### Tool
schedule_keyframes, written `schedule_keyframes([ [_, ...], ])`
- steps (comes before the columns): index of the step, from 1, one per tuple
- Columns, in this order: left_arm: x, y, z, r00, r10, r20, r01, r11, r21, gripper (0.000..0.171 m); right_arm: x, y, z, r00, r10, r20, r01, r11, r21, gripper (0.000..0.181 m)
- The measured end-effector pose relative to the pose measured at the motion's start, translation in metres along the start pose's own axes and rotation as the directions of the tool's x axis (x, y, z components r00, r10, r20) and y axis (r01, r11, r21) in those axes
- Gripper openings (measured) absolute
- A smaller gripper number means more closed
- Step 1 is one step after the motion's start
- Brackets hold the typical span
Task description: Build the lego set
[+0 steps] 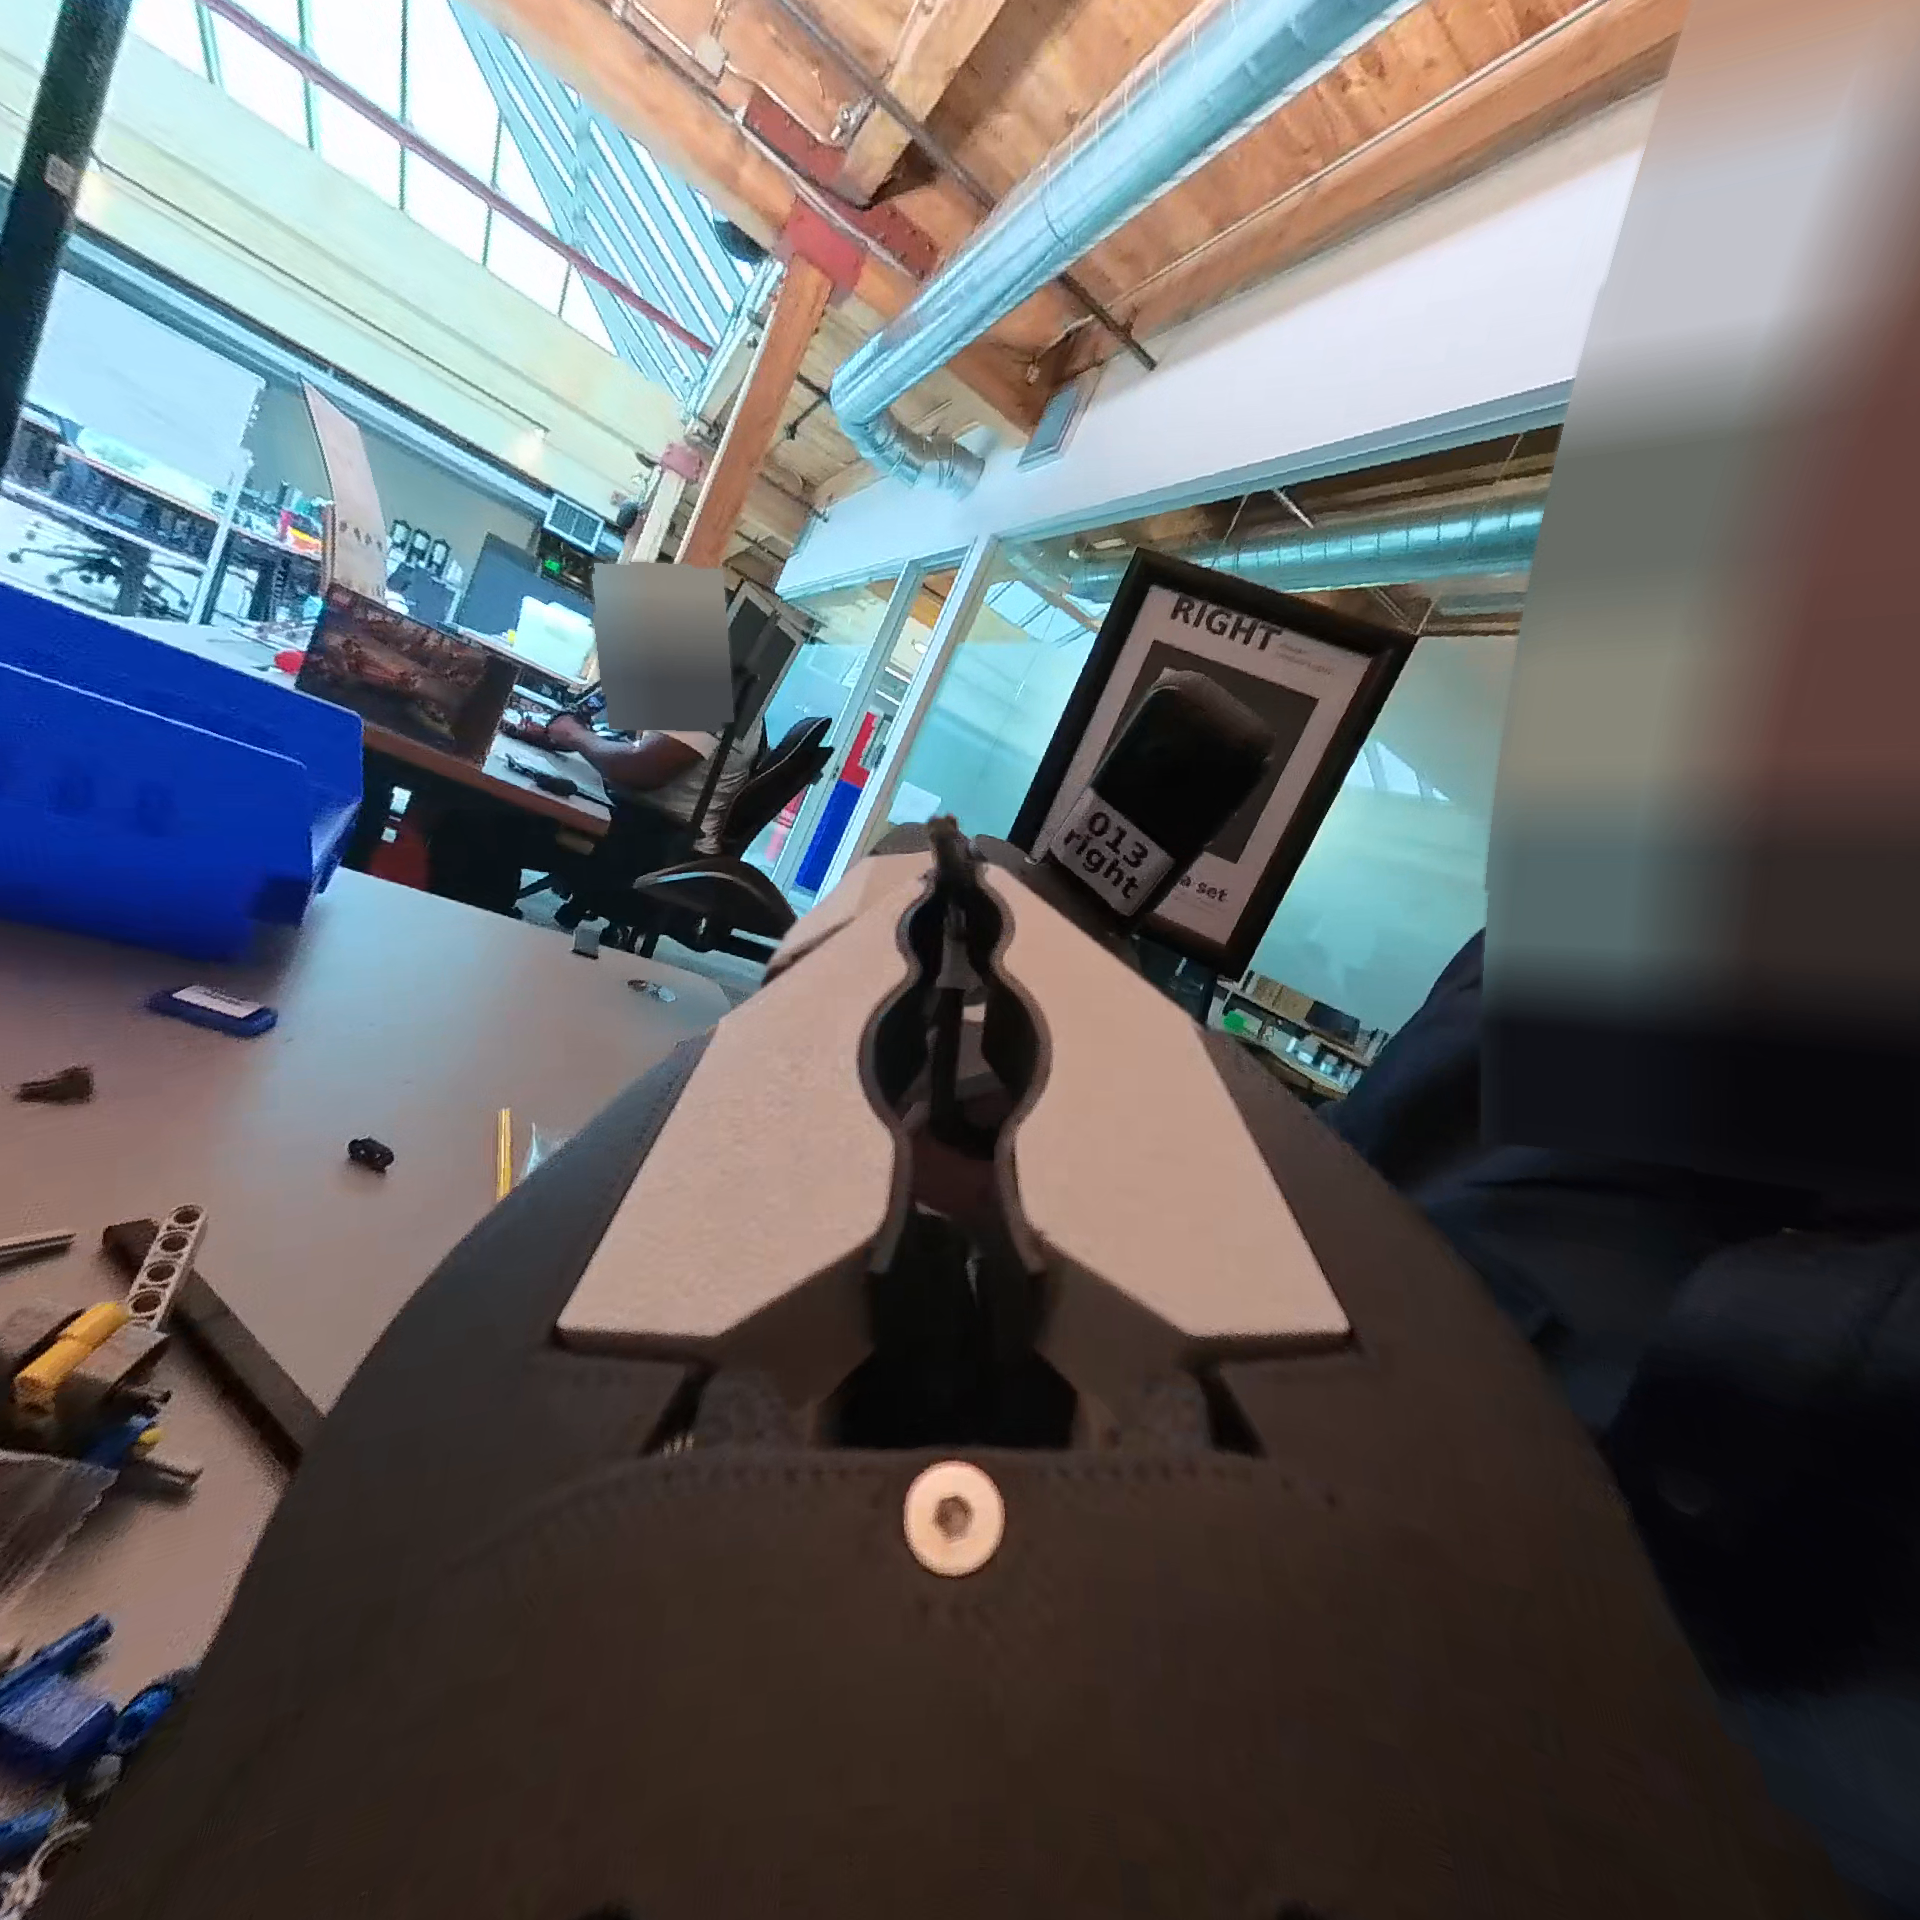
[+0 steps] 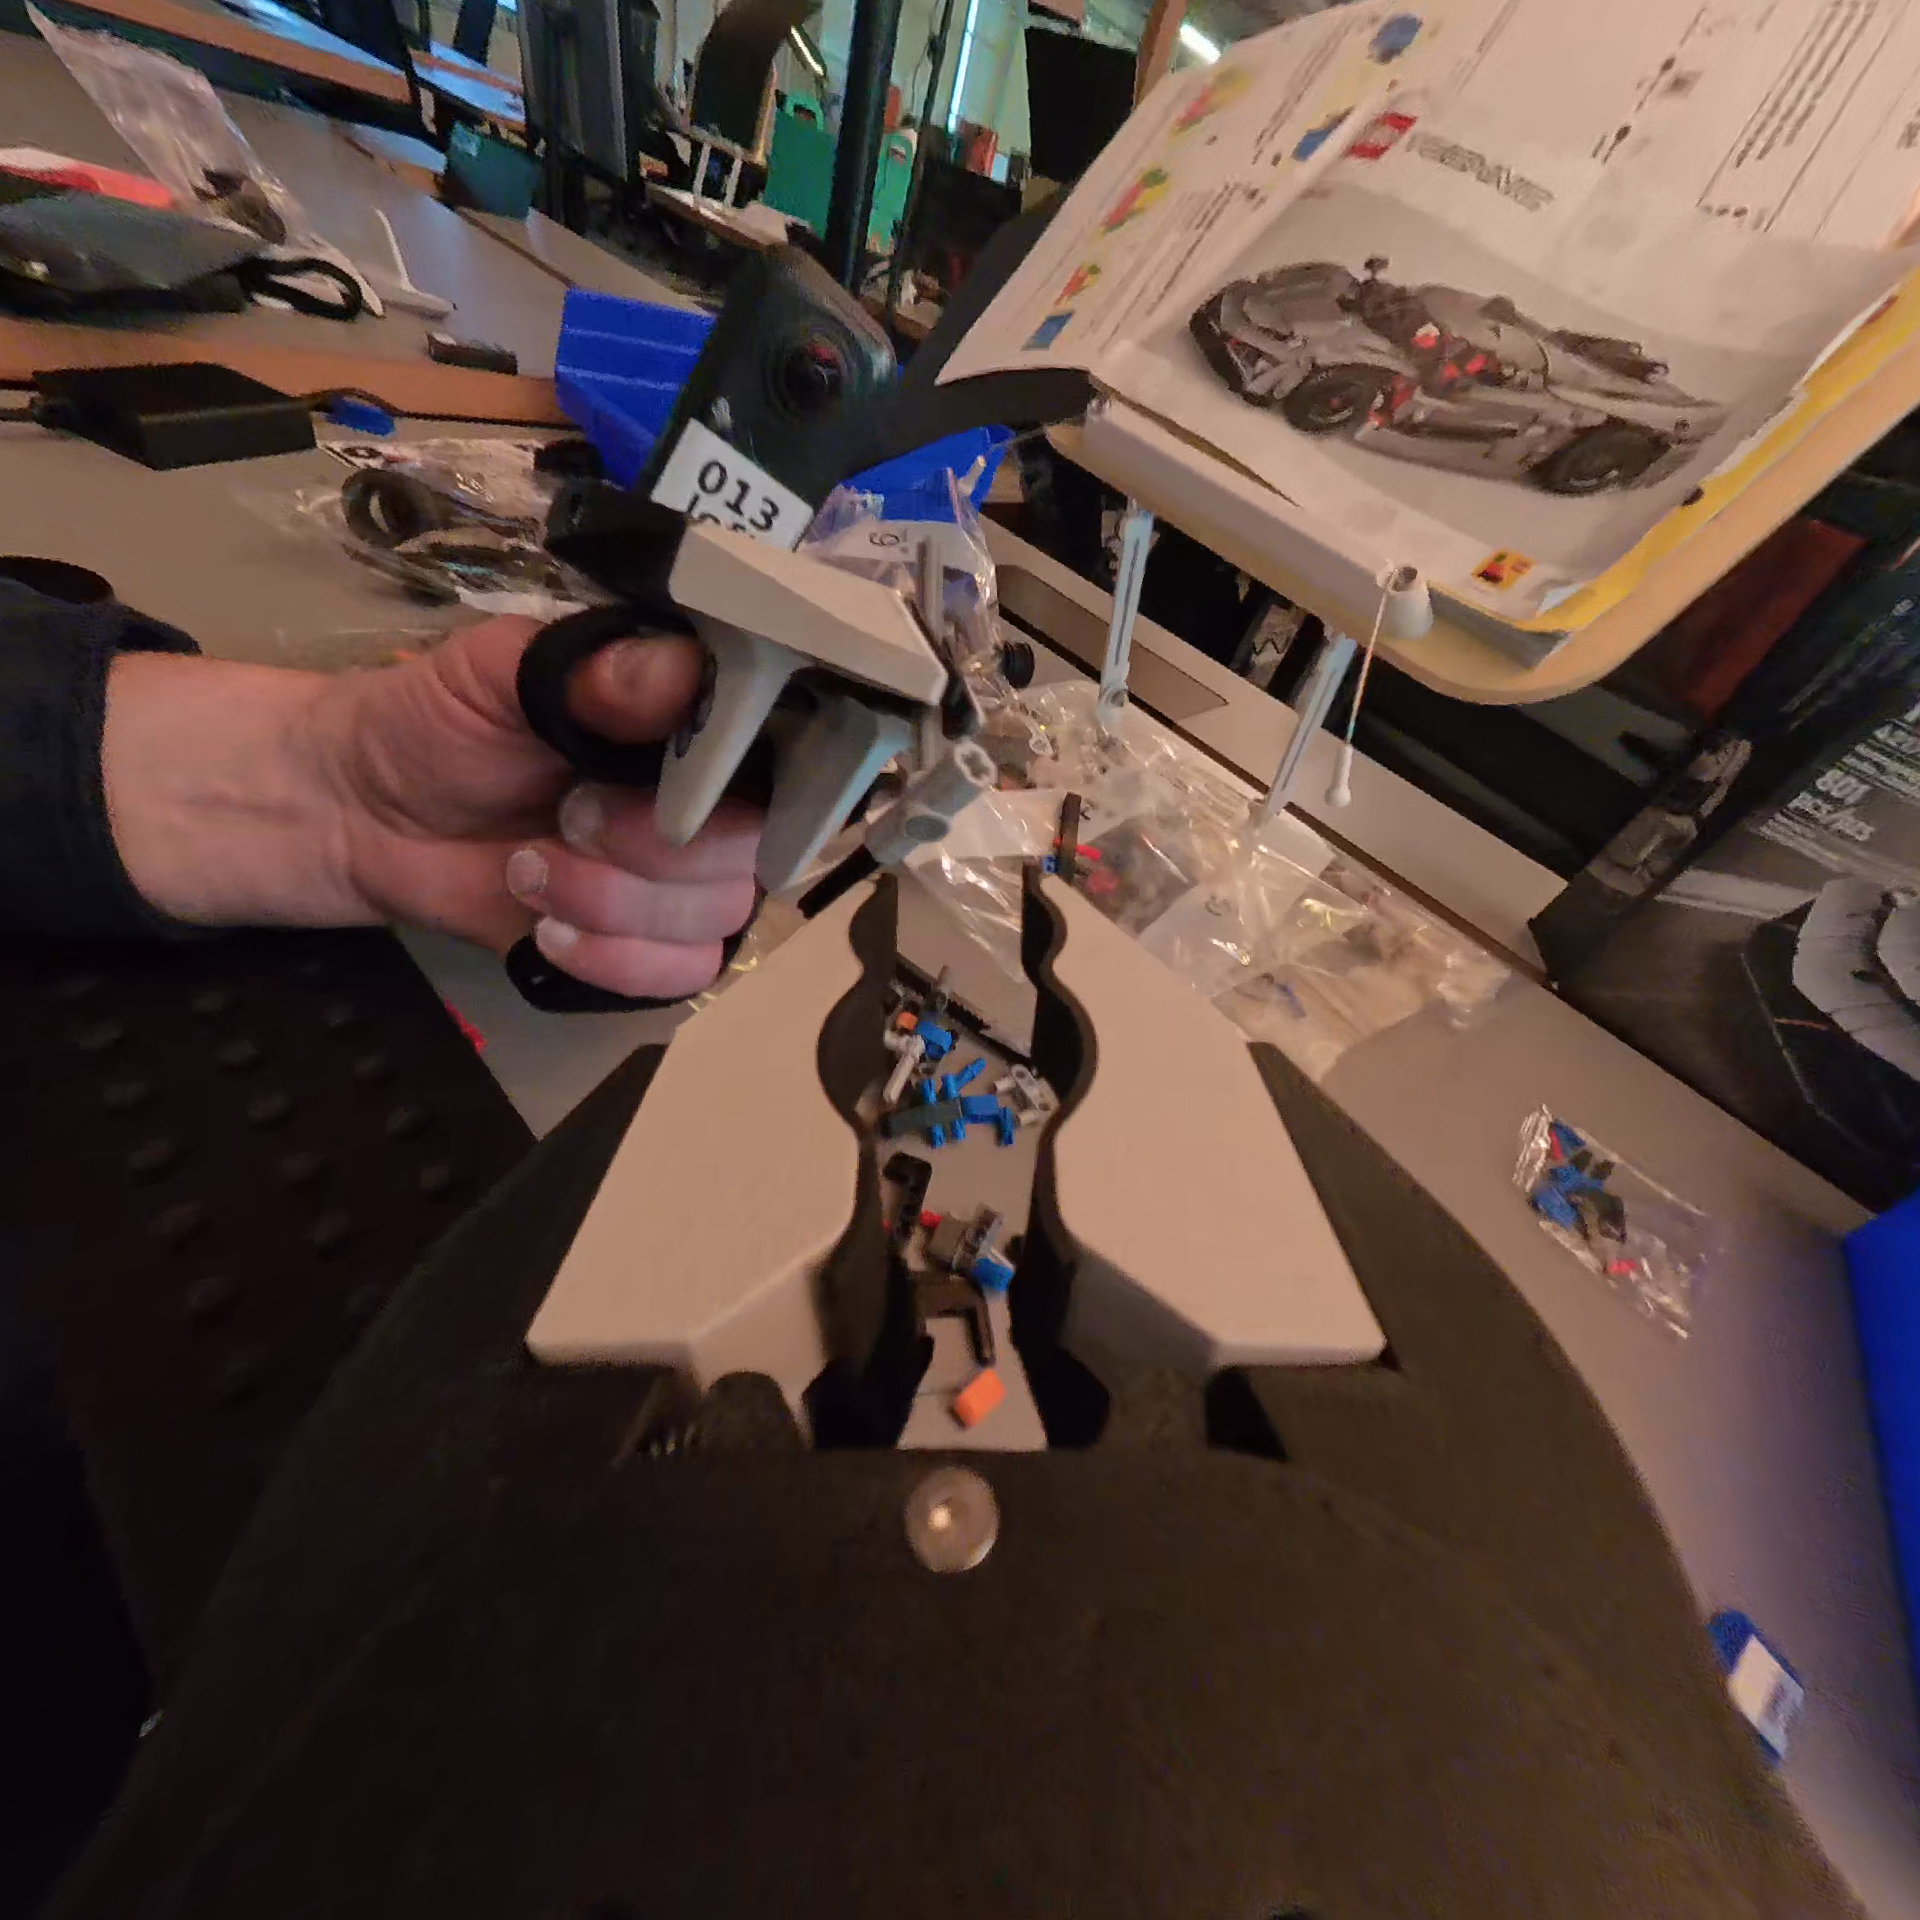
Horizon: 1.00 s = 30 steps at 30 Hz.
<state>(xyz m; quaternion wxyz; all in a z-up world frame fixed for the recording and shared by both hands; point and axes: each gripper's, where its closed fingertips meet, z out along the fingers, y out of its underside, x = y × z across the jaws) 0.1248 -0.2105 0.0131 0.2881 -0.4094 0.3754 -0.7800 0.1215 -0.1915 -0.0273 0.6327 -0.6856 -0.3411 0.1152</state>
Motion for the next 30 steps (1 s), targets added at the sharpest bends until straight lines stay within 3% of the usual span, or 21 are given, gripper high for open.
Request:
schedule_keyframes([
  [2,0.002,-0.004,-0.002,1.0,-0.006,-0.015,0.006,1.0,0.024,0.003,-0.005,-0.007,0.001,1.0,0.004,0.028,-0.005,1.0,0.03,0.0],
  [8,0.001,-0.009,-0.005,1.0,-0.005,-0.022,0.006,0.999,0.049,0.002,-0.015,-0.02,-0.003,0.987,0.091,0.134,-0.103,0.991,0.089,0.005],
  [19,0.001,-0.007,-0.003,0.999,0.033,-0.005,-0.033,0.999,0.029,0.003,-0.013,-0.022,-0.011,0.97,0.168,0.173,-0.189,0.976,0.111,0.016],
  [26,0.003,-0.006,0.0,0.997,0.08,0.003,-0.08,0.997,0.023,0.003,-0.014,-0.03,-0.02,0.829,0.394,0.397,-0.484,0.861,0.157,0.025],
  [30,0.005,-0.006,0.0,0.996,0.085,-0.003,-0.085,0.996,0.022,0.003,-0.012,-0.032,-0.028,0.76,0.444,0.474,-0.574,0.802,0.169,0.031],
])
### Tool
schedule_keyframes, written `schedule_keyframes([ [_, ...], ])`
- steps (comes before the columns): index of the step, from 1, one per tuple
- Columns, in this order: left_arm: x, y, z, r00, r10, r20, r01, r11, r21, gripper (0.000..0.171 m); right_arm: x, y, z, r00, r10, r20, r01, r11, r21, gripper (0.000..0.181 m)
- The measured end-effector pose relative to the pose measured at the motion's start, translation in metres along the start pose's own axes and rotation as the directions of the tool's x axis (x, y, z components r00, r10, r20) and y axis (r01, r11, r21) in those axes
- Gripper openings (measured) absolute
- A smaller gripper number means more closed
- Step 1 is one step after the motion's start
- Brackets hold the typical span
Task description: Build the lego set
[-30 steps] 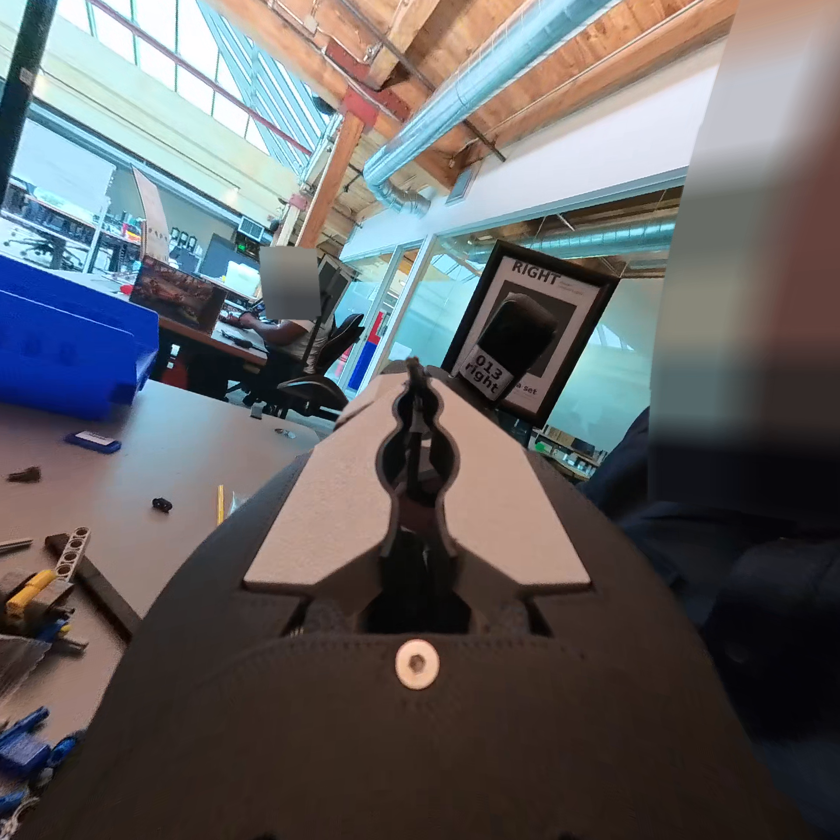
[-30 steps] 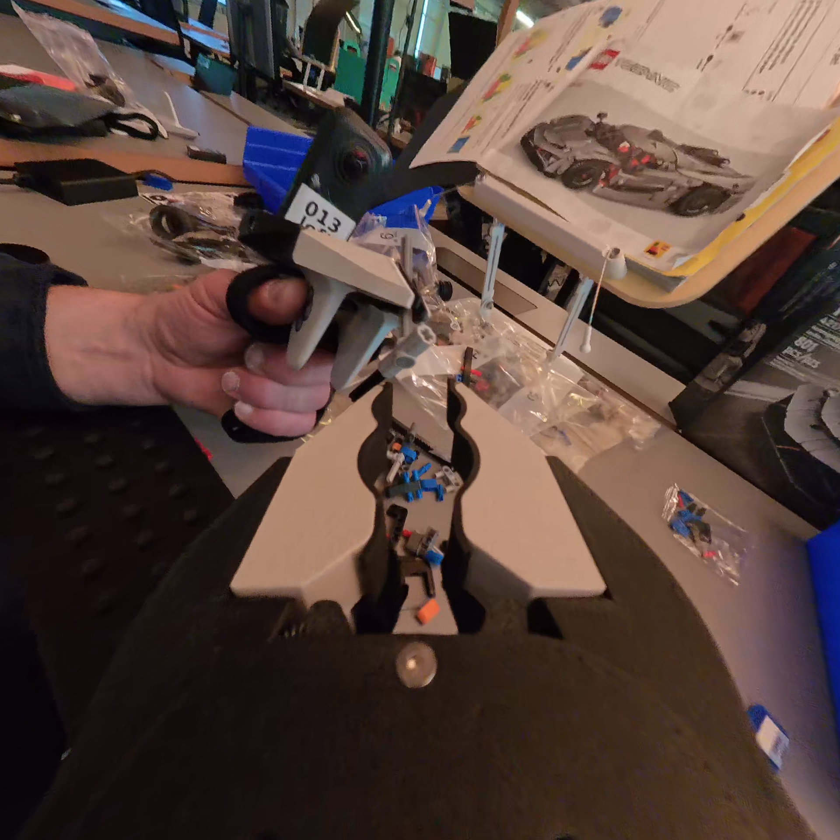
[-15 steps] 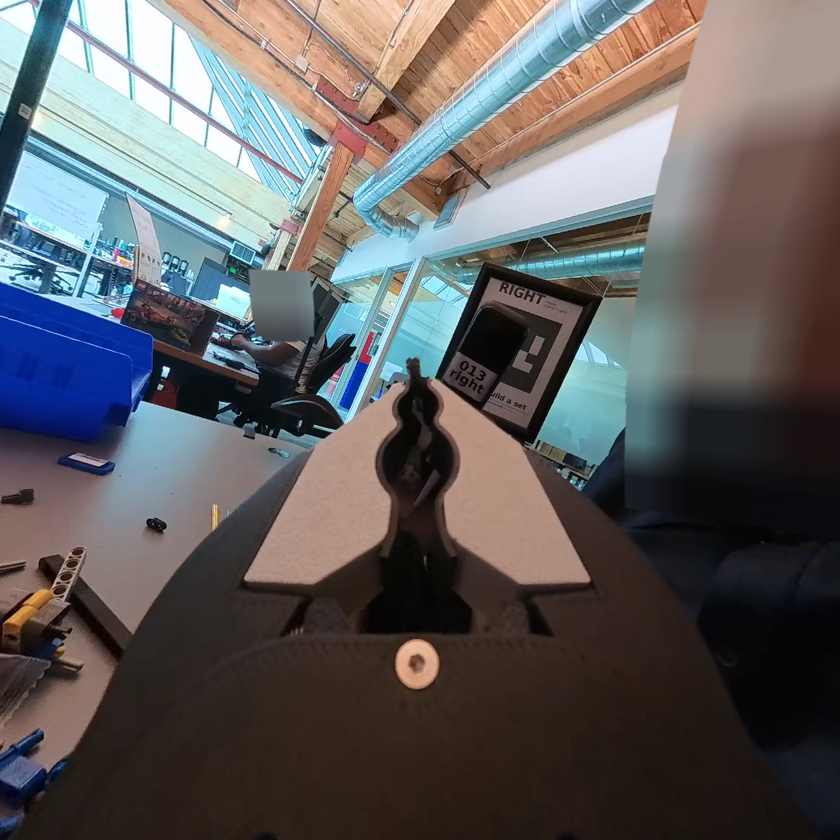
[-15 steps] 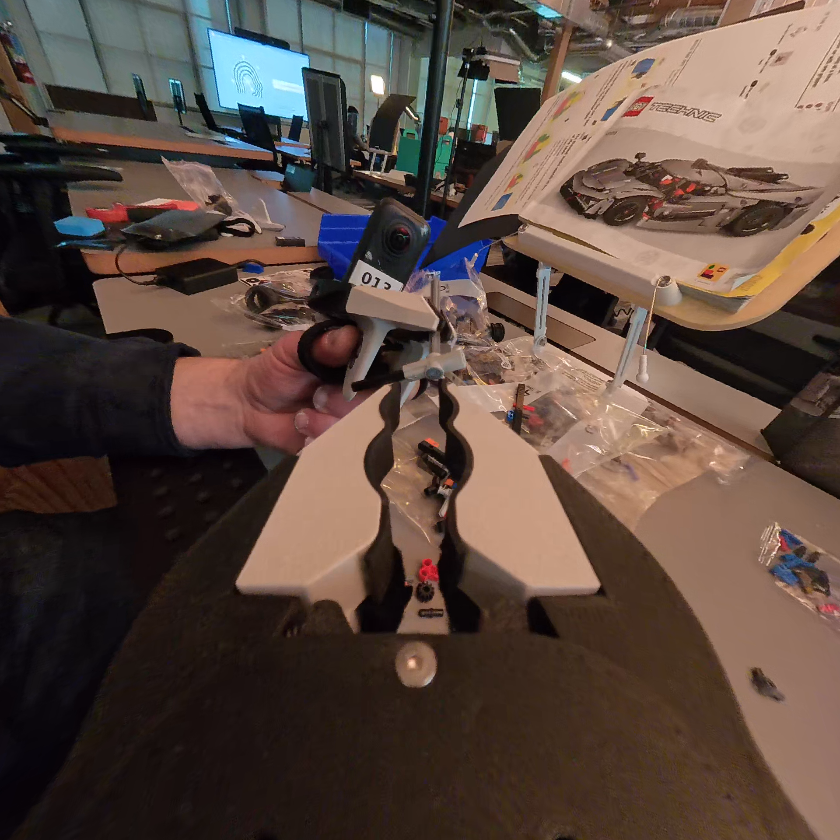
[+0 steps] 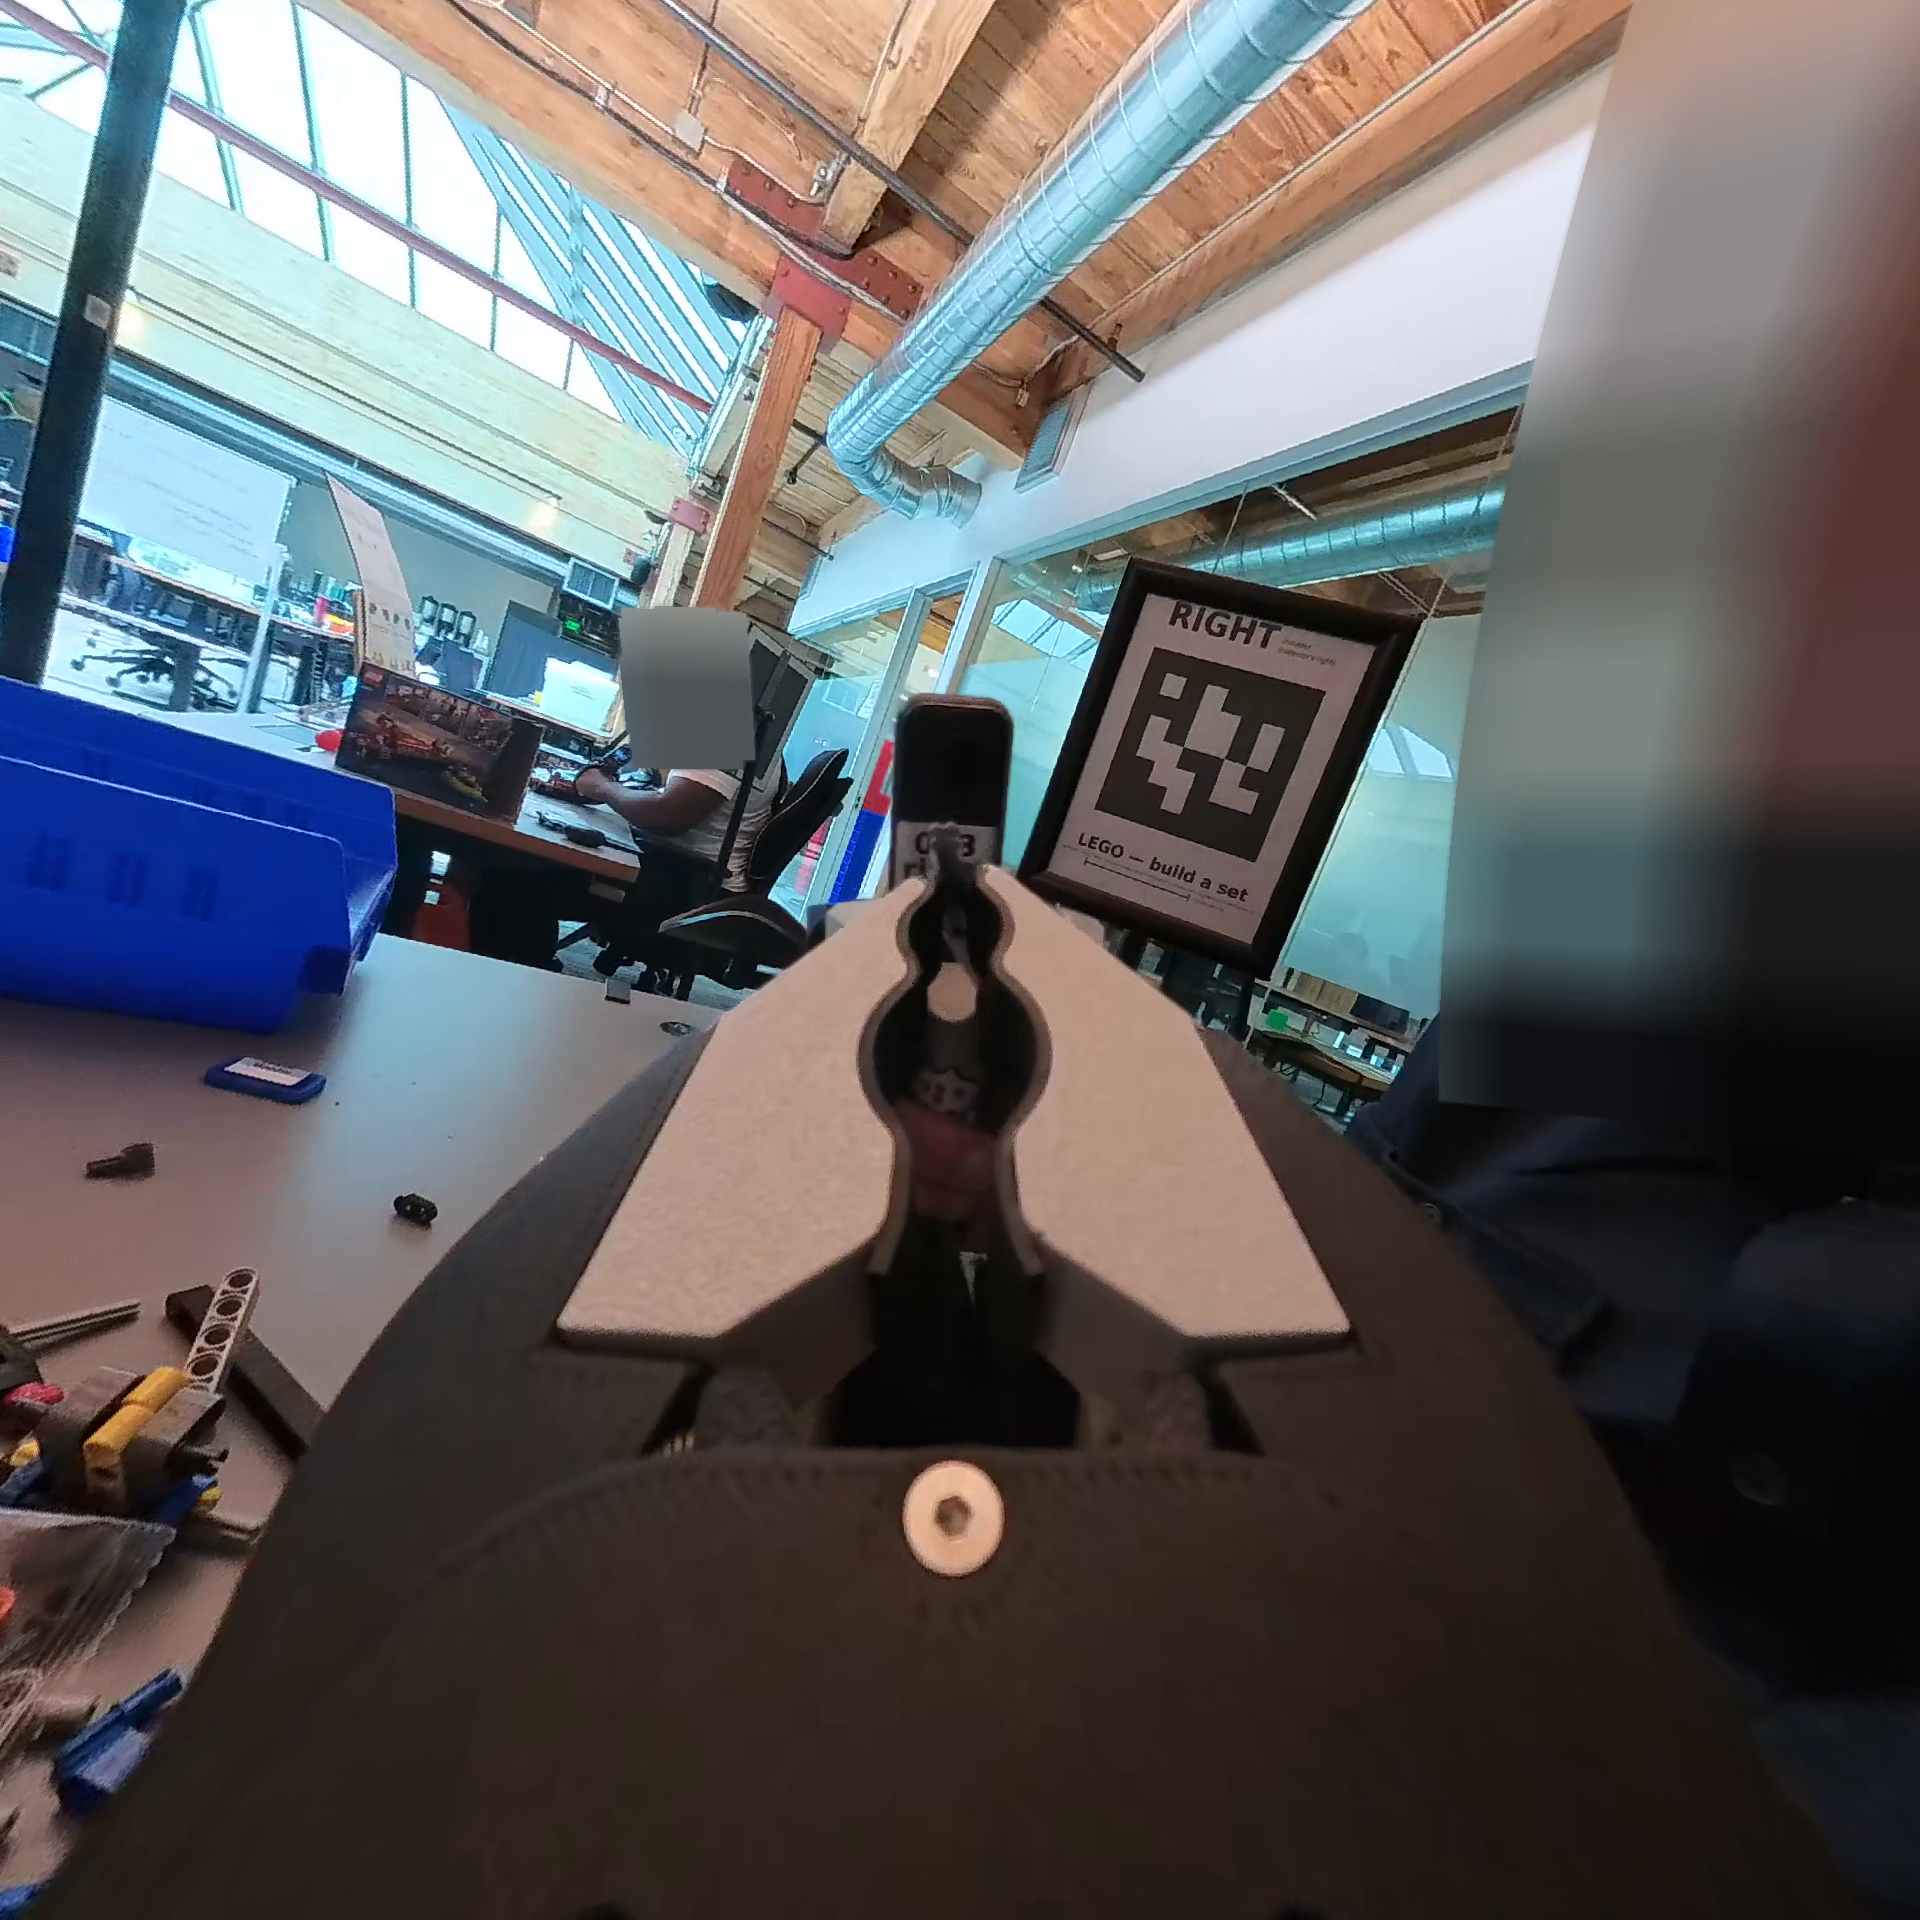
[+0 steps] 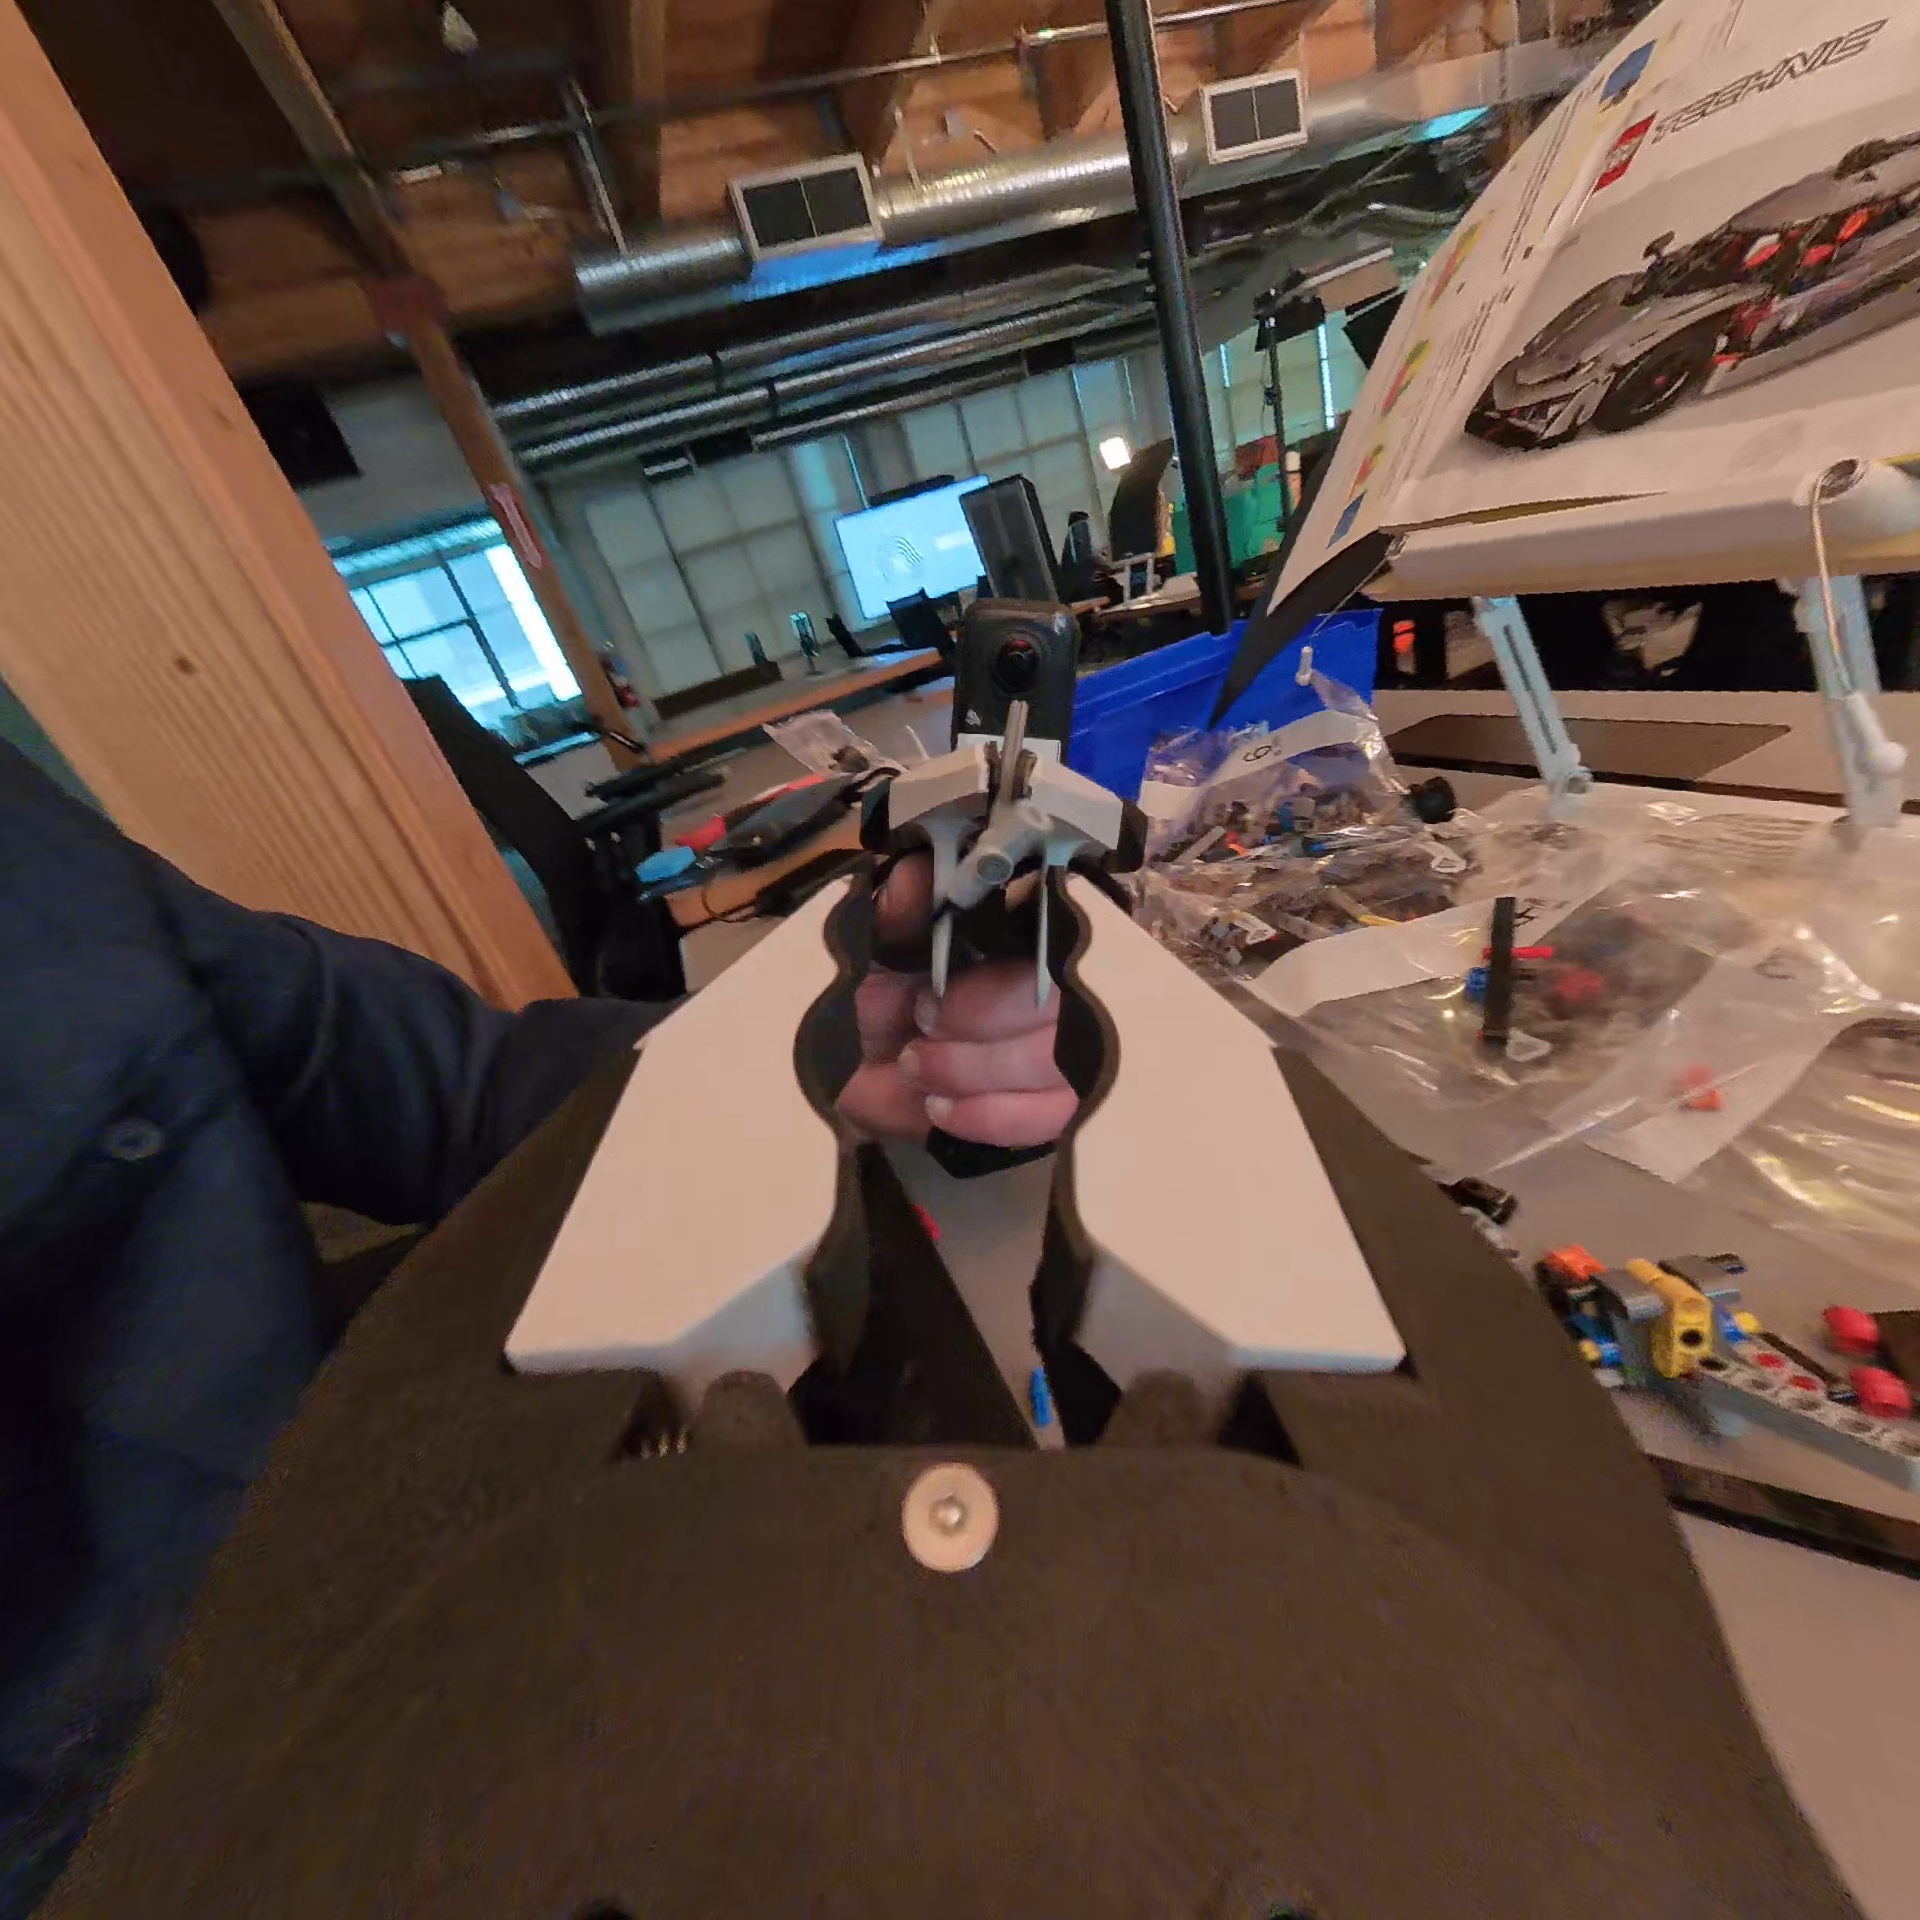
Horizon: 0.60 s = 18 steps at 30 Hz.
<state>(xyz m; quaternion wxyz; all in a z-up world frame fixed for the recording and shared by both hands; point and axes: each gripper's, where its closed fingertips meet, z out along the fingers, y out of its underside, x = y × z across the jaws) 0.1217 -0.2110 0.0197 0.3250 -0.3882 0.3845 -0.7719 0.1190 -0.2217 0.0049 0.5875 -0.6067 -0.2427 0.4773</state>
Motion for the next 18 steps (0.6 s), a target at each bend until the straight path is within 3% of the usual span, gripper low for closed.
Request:
schedule_keyframes([
  [4,0.002,0.007,0.005,1.0,0.011,-0.009,-0.012,0.999,-0.033,0.003,0.005,0.008,0.002,0.999,0.036,-0.015,-0.037,0.999,-0.032,0.025],
  [7,0.003,0.009,0.006,1.0,0.016,-0.008,-0.016,0.999,-0.046,0.003,0.005,0.008,0.003,0.998,-0.047,-0.045,0.046,0.998,-0.033,0.006],
  [12,0.004,0.016,0.011,0.999,0.048,0.004,-0.048,0.997,-0.067,0.004,0.006,0.01,0.013,0.969,-0.206,-0.138,0.193,0.976,-0.1,0.004],
  [18,0.0,0.016,0.009,0.996,0.077,0.044,-0.073,0.993,-0.096,0.003,0.012,0.013,0.012,0.961,-0.226,-0.158,0.207,0.97,-0.131,0.005],
])
